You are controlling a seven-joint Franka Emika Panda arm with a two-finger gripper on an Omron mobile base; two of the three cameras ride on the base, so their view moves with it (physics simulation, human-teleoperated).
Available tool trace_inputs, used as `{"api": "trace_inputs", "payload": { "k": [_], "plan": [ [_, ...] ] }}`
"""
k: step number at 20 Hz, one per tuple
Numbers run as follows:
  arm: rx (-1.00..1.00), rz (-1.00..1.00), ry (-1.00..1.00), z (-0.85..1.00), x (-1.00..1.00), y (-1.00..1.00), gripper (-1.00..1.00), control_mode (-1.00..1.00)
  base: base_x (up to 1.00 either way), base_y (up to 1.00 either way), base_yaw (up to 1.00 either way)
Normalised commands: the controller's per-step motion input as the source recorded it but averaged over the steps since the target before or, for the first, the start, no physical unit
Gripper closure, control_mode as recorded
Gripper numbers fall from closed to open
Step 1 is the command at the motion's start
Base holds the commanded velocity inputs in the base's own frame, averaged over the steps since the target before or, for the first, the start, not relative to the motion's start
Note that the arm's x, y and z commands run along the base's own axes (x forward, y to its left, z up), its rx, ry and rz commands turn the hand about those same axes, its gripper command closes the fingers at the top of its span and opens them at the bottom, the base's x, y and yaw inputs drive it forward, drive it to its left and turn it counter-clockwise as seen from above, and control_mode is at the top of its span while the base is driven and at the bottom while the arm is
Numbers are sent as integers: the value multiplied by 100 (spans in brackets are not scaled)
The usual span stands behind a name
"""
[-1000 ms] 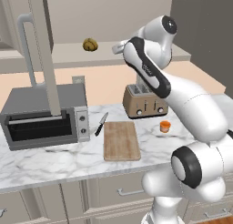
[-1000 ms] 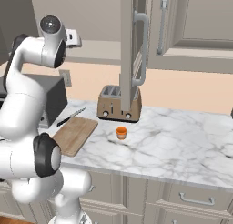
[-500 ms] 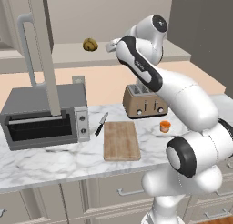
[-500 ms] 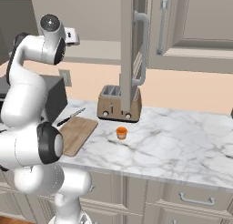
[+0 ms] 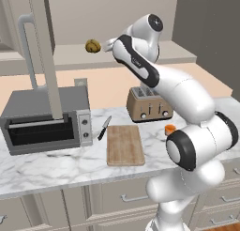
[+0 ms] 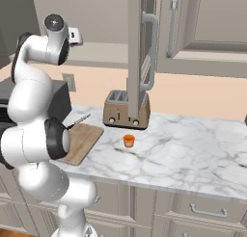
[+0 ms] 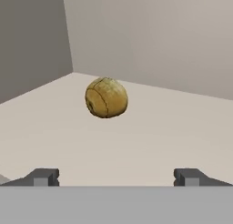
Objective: Pick the bread, place it on the cutting board, pick the jam, place it on the counter, and close the cabinet.
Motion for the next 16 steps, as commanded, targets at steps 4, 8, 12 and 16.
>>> {"api": "trace_inputs", "payload": {
  "k": [4, 8, 12, 16],
  "plan": [
    [0, 2, 0, 0, 31, 13, -100, -100, 0, 0, 0],
    [0, 2, 0, 0, 29, 14, -100, -100, 0, 0, 0],
    [0, 2, 0, 0, 32, 11, -100, -100, 0, 0, 0],
    [0, 1, 0, 0, 31, 10, -100, -100, 0, 0, 0]
  ]
}}
